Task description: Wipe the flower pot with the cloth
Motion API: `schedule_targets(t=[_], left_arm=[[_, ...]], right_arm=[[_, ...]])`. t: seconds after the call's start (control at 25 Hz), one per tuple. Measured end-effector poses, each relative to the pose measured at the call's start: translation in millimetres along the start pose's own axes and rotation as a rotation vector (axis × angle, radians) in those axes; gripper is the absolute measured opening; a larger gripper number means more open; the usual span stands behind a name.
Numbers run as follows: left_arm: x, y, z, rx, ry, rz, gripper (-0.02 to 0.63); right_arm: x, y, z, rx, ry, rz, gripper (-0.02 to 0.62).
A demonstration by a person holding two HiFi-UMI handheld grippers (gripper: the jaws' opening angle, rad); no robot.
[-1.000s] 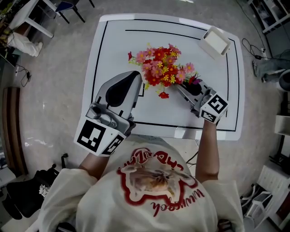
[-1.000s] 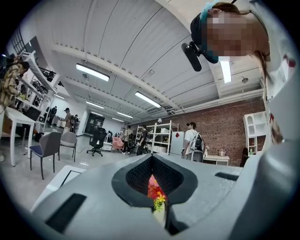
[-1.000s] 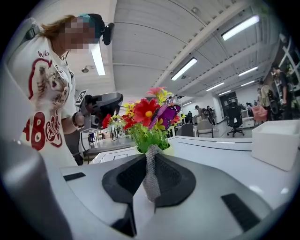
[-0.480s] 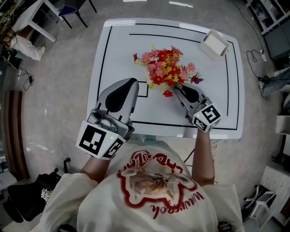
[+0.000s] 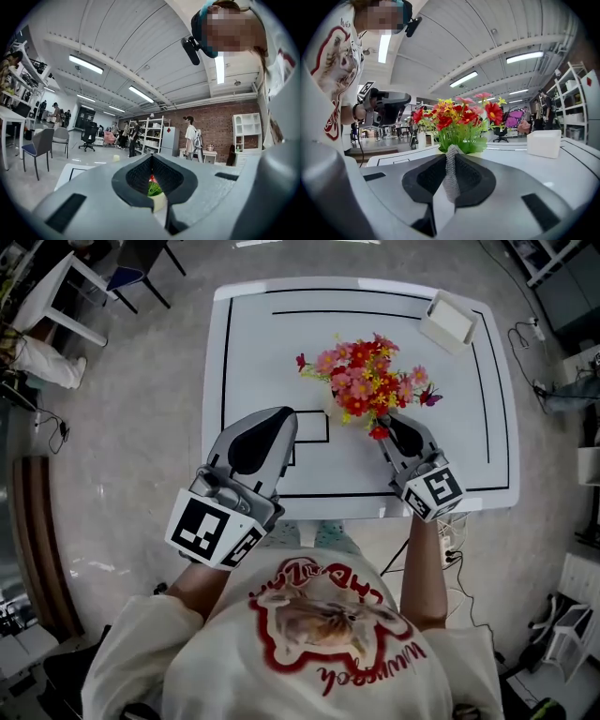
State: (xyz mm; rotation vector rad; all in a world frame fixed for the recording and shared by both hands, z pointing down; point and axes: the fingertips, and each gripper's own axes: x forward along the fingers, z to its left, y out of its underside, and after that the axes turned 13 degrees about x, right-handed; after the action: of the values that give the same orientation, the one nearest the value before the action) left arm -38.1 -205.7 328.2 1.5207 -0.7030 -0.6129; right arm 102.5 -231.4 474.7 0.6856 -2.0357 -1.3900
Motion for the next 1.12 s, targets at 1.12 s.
schedule_targets(t=[1.12], left_arm=[[-23, 15, 36, -0.013, 0.112, 0.013, 0.002]], right_arm=[[50, 7, 58, 0.048, 0.141, -0.076, 0.051]])
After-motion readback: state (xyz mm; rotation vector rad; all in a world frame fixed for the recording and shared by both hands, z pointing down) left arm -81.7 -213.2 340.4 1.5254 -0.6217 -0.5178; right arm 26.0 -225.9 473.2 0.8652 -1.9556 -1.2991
